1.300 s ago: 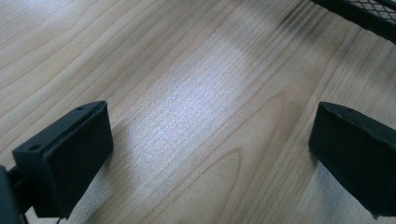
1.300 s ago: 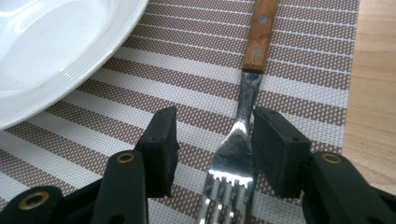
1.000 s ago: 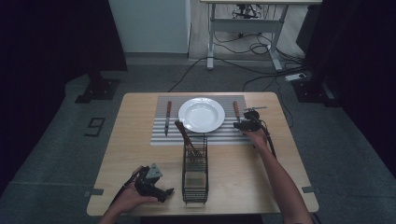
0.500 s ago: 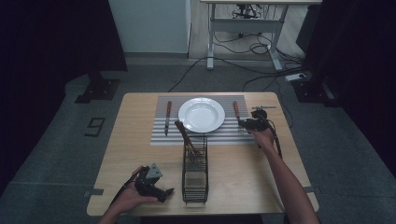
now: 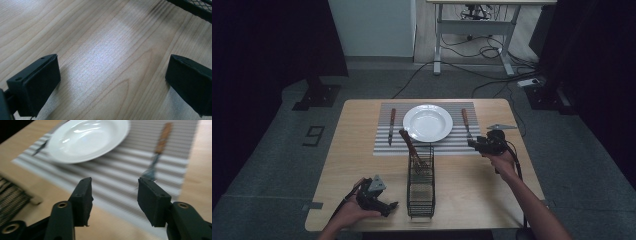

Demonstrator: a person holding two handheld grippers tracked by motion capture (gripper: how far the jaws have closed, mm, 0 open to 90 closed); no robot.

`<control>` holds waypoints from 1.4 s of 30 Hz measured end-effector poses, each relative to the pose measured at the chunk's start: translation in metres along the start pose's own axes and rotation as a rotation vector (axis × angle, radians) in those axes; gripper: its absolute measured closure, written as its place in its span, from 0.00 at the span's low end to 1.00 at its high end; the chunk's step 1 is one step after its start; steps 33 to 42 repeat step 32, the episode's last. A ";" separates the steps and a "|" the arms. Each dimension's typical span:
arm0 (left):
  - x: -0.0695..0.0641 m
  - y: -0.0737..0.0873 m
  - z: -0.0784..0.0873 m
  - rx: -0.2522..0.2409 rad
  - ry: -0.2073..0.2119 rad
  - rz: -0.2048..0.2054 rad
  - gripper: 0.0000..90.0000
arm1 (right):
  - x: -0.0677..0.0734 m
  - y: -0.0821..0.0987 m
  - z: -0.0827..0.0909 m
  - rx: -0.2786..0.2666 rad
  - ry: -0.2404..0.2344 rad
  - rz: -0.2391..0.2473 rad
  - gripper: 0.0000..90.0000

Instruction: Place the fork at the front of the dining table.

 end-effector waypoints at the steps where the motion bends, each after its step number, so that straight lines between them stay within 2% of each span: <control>1: 0.000 0.000 0.000 0.000 0.000 0.000 0.00 | 0.005 0.003 0.003 0.003 -0.017 0.000 0.50; 5: 0.000 0.000 0.000 0.000 0.000 0.001 0.00 | 0.029 0.019 0.017 -0.006 -0.083 0.028 0.50; 8: 0.000 0.000 0.000 0.000 0.000 0.001 0.00 | 0.040 0.029 0.021 0.001 -0.113 0.032 0.49; 15: 0.000 0.000 0.000 0.000 -0.001 0.000 0.00 | 0.051 0.043 0.027 0.009 -0.144 0.027 0.49; 21: 0.000 0.000 0.000 0.000 0.000 -0.001 0.00 | 0.054 0.056 0.025 0.039 -0.144 0.040 0.48; 30: 0.000 0.000 0.000 0.000 0.001 -0.002 0.00 | 0.049 0.057 0.023 0.033 -0.129 0.035 0.47; 42: 0.000 0.000 0.000 0.000 0.001 -0.002 0.00 | 0.049 0.057 0.023 0.030 -0.128 0.035 0.47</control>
Point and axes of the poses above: each handheld gripper's, and its own axes: z roughly backward along the jaws, y roughly out of its underside, x roughly to its left, the point moved 8 cm from there along -z, roughly forward along the jaws, and after that the axes turned 14 degrees about -z, right-handed, at the moved point
